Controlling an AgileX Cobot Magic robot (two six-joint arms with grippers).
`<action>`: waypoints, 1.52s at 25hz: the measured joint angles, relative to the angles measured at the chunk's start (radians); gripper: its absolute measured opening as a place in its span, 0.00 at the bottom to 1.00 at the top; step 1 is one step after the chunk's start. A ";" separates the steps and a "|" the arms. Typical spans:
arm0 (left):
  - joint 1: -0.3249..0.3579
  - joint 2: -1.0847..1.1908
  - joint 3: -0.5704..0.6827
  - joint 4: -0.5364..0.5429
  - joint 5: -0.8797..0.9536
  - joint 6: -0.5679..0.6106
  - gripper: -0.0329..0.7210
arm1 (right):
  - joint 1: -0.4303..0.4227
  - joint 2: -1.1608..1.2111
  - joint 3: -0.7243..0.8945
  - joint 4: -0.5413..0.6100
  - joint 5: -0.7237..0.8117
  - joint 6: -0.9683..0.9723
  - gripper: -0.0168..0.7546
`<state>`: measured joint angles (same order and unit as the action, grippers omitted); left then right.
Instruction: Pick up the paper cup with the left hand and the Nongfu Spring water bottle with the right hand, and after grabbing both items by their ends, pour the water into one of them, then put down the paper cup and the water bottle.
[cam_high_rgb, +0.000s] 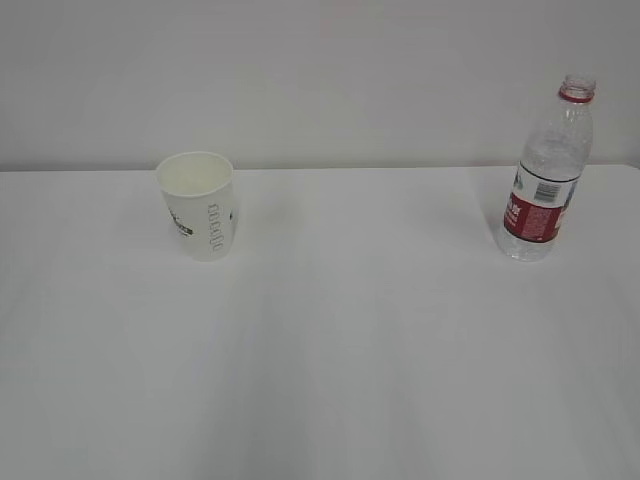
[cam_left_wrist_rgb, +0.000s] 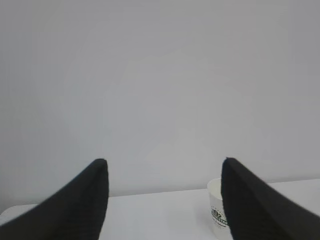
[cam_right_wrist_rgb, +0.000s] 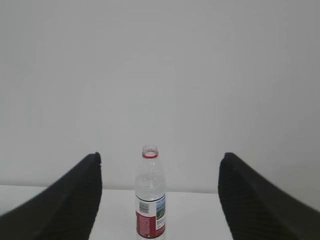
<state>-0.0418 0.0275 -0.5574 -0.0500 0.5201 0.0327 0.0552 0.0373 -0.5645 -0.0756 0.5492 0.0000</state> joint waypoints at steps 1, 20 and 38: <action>0.000 0.018 0.000 0.000 -0.006 0.000 0.73 | 0.000 0.014 0.000 -0.004 -0.011 0.000 0.73; 0.000 0.403 0.000 0.024 -0.308 0.000 0.73 | 0.000 0.316 0.000 -0.011 -0.259 0.000 0.73; 0.000 0.716 0.002 0.033 -0.590 0.000 0.73 | 0.000 0.624 0.000 -0.013 -0.515 0.000 0.73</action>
<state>-0.0418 0.7437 -0.5553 -0.0171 -0.0699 0.0327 0.0552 0.6612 -0.5645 -0.0888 0.0339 0.0000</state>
